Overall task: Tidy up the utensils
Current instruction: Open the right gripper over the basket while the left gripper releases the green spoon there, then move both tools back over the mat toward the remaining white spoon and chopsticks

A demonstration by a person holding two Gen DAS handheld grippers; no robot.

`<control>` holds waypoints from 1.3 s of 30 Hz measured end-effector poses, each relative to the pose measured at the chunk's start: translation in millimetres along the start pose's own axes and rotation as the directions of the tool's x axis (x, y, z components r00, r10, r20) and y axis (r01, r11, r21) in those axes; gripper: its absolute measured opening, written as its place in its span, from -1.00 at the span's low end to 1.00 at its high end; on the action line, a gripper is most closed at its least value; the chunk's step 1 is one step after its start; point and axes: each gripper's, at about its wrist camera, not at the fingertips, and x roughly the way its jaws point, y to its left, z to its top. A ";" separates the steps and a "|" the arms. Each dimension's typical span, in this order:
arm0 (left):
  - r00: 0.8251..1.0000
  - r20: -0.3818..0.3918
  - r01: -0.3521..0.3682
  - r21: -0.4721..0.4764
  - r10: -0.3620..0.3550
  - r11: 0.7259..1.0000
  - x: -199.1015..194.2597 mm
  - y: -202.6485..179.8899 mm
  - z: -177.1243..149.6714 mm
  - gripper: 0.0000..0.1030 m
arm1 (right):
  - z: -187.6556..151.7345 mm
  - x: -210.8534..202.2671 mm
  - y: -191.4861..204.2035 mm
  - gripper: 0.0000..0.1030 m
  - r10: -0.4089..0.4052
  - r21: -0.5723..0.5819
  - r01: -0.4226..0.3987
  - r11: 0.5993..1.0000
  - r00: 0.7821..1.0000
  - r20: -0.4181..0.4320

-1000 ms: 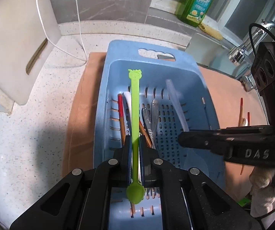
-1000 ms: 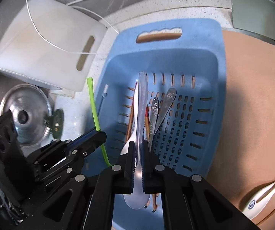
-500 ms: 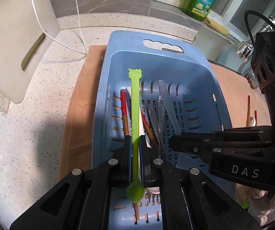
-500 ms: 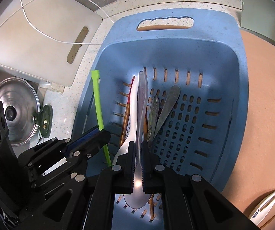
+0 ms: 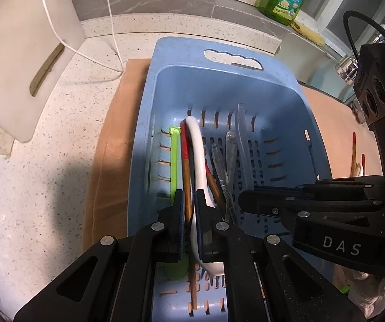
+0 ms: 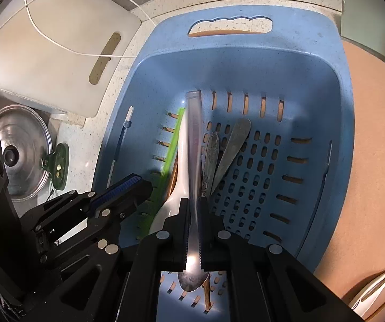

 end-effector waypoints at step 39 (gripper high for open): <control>0.961 0.237 -0.140 -0.010 0.139 0.990 -97.9 -66.5 -35.4 -0.33 | -28.4 -132.4 -17.7 -0.04 -0.033 -0.280 0.125 0.952 0.950 0.312</control>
